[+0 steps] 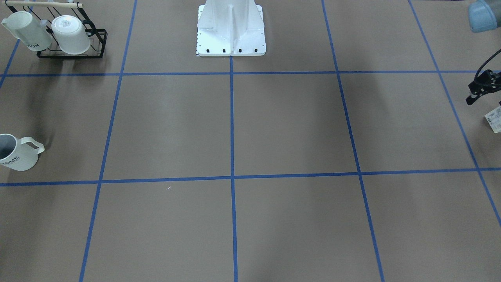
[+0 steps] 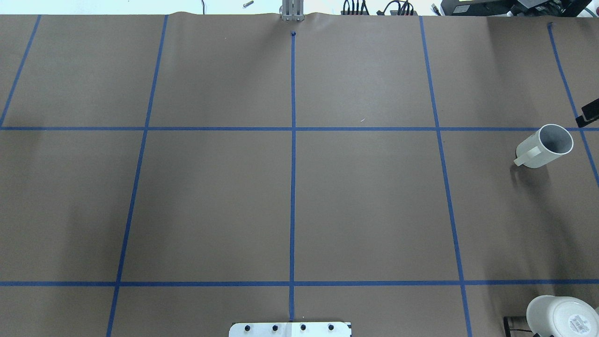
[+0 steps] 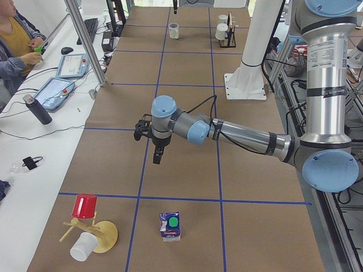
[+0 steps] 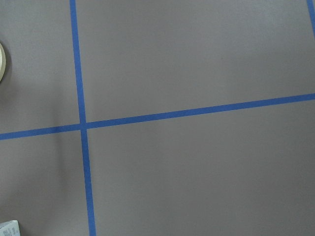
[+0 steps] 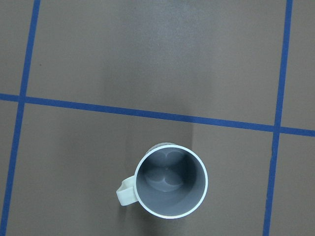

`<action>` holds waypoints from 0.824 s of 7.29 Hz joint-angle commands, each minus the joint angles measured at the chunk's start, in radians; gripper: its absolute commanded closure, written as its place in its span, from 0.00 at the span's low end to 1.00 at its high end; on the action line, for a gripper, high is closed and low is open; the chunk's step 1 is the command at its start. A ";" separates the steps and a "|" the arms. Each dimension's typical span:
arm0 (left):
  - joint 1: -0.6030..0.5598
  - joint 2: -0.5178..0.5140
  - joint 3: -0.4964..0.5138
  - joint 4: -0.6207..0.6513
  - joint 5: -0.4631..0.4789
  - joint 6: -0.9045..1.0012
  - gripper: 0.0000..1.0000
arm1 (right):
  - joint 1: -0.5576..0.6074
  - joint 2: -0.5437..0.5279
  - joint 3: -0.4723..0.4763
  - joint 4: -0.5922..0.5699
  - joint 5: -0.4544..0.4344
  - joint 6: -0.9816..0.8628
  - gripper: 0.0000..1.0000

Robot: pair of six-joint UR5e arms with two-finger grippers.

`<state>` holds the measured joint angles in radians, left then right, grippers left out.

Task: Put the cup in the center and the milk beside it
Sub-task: 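Lower the right gripper over the white mug and close on its rim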

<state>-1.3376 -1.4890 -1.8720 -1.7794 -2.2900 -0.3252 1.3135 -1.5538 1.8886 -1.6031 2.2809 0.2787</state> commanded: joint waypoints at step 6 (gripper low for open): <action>0.003 0.006 -0.004 0.113 -0.046 -0.049 0.02 | 0.000 -0.012 0.026 -0.001 0.020 0.162 0.00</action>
<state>-1.3348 -1.4785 -1.8741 -1.7364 -2.3342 -0.3722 1.3131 -1.5590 1.9110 -1.6052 2.3002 0.4265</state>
